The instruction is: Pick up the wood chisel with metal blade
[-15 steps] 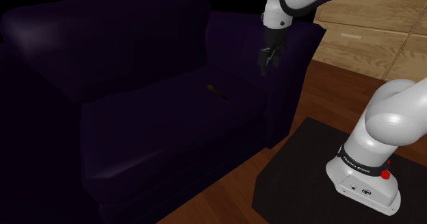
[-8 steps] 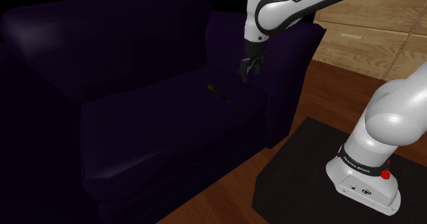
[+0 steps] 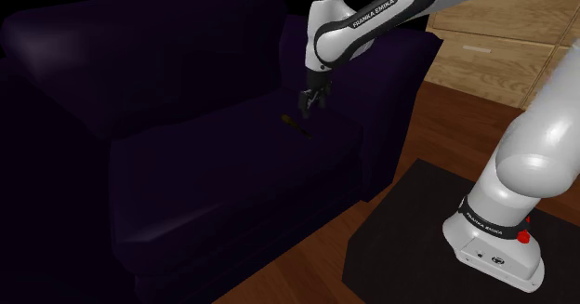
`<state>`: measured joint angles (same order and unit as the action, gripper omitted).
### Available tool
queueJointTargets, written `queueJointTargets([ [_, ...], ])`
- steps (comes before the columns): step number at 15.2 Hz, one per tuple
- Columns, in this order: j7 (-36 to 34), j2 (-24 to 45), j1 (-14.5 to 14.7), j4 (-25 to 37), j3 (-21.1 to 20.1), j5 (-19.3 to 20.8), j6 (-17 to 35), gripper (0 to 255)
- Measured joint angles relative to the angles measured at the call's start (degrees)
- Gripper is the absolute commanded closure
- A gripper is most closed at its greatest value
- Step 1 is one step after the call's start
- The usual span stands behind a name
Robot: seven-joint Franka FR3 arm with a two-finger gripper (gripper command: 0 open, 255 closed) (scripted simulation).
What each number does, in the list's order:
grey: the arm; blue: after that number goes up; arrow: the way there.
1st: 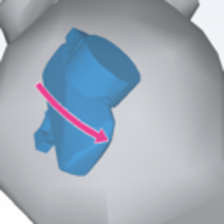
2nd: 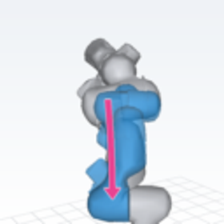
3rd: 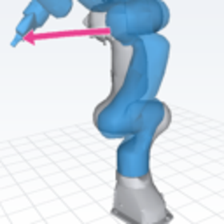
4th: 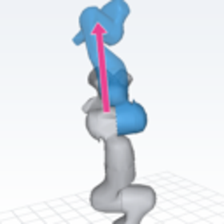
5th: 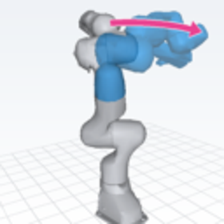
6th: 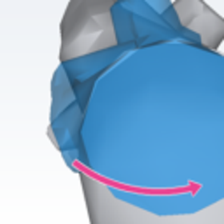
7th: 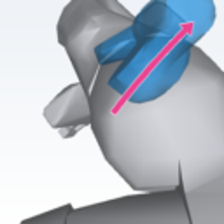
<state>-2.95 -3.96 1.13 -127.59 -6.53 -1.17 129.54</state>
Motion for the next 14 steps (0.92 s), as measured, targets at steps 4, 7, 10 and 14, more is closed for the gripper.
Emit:
queueJointTargets([
  [4,-0.76,8.39,0.46,6.49,-0.48,0.86,3.22,0],
  [7,-0.78,12.98,0.57,9.55,-0.45,1.35,5.38,0],
  [10,-0.98,14.67,0.69,9.14,-0.44,1.63,7.55,0],
  [14,-1.16,16.3,0.78,8.16,-0.37,1.92,10.14,0],
])
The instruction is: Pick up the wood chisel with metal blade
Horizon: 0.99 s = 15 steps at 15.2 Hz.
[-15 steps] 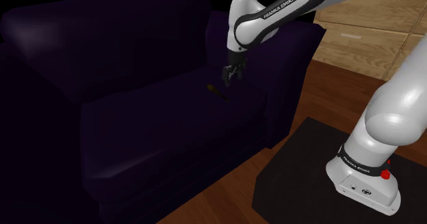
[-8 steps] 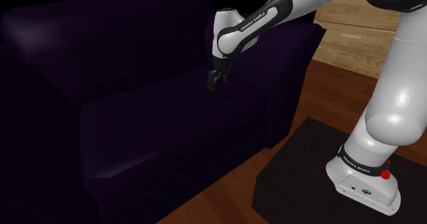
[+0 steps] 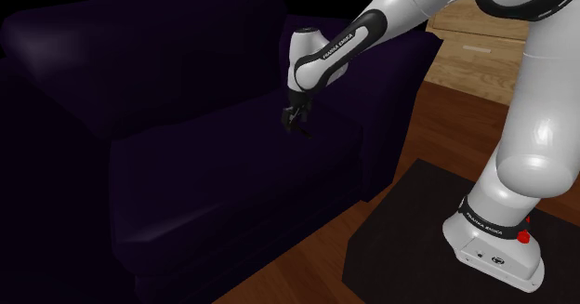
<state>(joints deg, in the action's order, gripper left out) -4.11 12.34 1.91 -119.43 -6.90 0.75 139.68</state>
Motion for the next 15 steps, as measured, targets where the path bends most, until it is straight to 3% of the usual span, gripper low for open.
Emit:
queueJointTargets([
  [1,0.03,0.18,-0.02,-0.02,0.02,0.02,0.21,255],
  [11,0.12,0.16,-0.1,0.01,0.08,0.03,0.49,255],
  [15,0.21,-1.13,-0.11,0.57,-0.03,-0.22,-1.61,255],
])
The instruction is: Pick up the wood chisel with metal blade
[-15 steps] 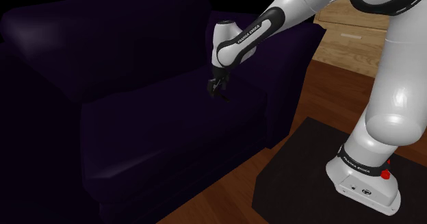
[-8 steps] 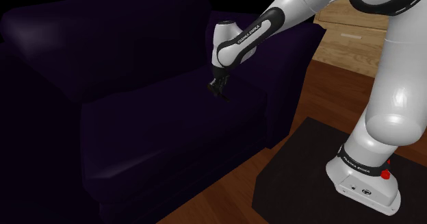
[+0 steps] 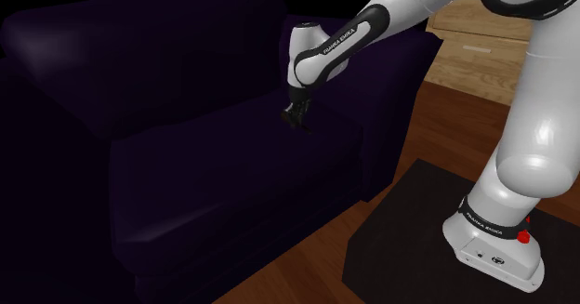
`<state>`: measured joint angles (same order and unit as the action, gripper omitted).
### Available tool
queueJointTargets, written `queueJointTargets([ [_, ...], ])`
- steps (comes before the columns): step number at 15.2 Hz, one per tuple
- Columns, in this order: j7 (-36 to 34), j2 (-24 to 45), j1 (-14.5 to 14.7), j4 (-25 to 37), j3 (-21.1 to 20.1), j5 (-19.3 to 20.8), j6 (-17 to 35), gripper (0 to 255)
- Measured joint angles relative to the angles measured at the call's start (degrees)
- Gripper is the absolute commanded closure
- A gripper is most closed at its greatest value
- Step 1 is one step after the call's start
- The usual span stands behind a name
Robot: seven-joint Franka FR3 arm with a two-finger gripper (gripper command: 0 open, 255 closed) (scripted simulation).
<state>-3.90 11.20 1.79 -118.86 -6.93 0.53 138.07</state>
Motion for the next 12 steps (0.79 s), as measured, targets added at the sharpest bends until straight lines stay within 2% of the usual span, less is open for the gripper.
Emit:
queueJointTargets([
  [12,0.36,-4.27,-0.15,3.98,-0.15,-0.69,-8.22,255],
])
